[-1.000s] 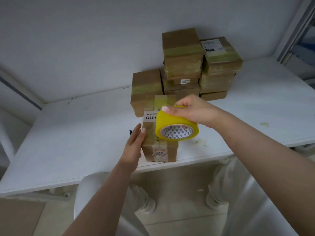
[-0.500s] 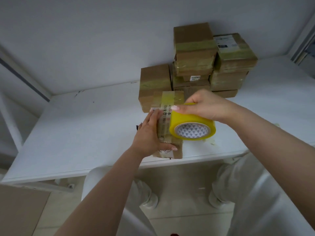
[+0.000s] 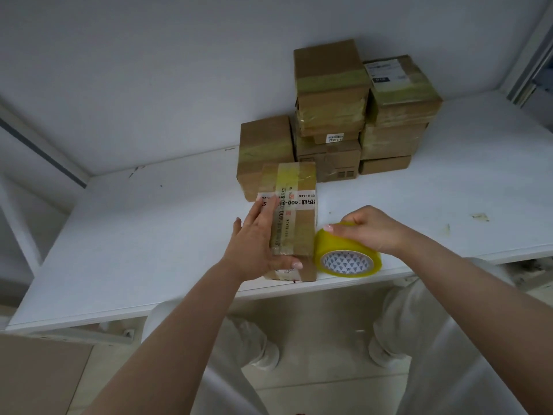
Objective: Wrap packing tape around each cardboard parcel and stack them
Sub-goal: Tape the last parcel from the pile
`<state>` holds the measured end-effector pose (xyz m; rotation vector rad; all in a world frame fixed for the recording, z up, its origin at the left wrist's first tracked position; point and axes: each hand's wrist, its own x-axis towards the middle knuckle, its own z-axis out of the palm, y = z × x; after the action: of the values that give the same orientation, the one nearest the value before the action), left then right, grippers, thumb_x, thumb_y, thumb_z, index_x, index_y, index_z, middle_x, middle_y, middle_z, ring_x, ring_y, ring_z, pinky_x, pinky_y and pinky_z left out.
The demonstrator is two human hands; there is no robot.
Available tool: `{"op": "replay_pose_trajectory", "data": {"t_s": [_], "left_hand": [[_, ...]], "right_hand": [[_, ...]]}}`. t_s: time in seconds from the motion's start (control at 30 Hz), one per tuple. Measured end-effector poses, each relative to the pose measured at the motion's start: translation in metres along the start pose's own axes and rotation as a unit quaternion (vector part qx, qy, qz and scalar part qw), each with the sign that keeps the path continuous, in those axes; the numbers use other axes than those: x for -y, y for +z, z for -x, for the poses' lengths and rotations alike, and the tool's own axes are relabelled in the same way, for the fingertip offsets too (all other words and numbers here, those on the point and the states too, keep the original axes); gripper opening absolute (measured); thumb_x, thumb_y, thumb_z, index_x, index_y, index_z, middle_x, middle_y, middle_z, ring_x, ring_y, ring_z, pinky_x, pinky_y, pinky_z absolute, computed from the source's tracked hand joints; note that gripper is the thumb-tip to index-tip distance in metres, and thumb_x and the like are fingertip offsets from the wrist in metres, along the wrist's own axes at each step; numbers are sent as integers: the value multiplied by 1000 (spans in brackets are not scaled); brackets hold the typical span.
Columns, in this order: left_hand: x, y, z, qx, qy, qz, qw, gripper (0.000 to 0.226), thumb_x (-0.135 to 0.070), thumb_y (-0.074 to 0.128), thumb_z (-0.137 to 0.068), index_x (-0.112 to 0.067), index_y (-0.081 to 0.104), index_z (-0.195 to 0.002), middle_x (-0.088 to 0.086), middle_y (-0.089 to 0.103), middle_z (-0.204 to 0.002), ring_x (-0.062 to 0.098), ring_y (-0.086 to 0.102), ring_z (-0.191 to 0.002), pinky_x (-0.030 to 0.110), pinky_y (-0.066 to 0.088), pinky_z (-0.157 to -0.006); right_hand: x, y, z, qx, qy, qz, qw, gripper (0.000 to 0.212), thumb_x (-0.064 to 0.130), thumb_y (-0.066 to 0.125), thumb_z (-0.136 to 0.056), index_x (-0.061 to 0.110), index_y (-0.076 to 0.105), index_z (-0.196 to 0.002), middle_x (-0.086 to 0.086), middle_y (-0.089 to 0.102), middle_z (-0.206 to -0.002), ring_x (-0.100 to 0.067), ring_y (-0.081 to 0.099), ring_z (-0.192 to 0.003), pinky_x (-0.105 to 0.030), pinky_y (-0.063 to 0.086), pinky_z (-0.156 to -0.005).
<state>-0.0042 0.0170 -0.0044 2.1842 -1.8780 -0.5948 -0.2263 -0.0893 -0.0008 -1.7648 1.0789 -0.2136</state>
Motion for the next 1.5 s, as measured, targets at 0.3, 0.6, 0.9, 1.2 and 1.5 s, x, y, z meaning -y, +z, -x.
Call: {"op": "replay_pose_trajectory", "data": {"t_s": [0.3, 0.6, 0.9, 1.2, 1.5], "left_hand": [[-48, 6, -2, 92, 24, -230, 968, 108, -84, 56, -66, -58, -16, -143, -4, -39, -154, 33, -39, -138, 76, 7, -106], [-45, -2, -5, 42, 31, -95, 994, 76, -45, 79, -70, -57, 31, -128, -11, -11, -159, 26, -16, -147, 71, 24, -105], [-20, 41, 8, -78, 71, 397, 912, 87, -33, 90, -63, -39, 41, -135, 4, 31, -149, 16, 33, -140, 40, 43, -108], [13, 39, 18, -38, -6, 454, 890, 69, 6, 80, -68, -6, 49, -129, 0, 65, -115, 3, 65, -103, 17, 52, -79], [18, 45, 22, -38, -12, 417, 908, 83, -29, 85, -67, -34, 44, -139, -14, 50, -138, 2, 50, -125, 19, 49, -94]], "right_hand": [[2, -4, -2, 14, 1, 0, 1000, 68, 61, 67, -77, -5, 70, -95, -20, 68, -89, -26, 67, -76, -34, 52, -69], [1, -23, 14, 9, 1, -80, 997, 54, 65, 63, -66, 12, 65, -70, 1, 61, -68, -14, 62, -70, -28, 46, -71], [70, -50, 15, 42, -117, -49, 991, 63, 64, 70, -63, 6, 73, -88, -11, 73, -85, -21, 71, -79, -37, 54, -81], [92, 20, -7, 124, -75, 20, 989, 75, 76, 58, -57, 15, 72, -97, 1, 74, -91, -16, 71, -84, -37, 57, -85], [83, -6, 0, 65, -93, 61, 992, 84, 78, 60, -53, 2, 72, -87, -9, 72, -80, -21, 68, -69, -34, 53, -69]]}}
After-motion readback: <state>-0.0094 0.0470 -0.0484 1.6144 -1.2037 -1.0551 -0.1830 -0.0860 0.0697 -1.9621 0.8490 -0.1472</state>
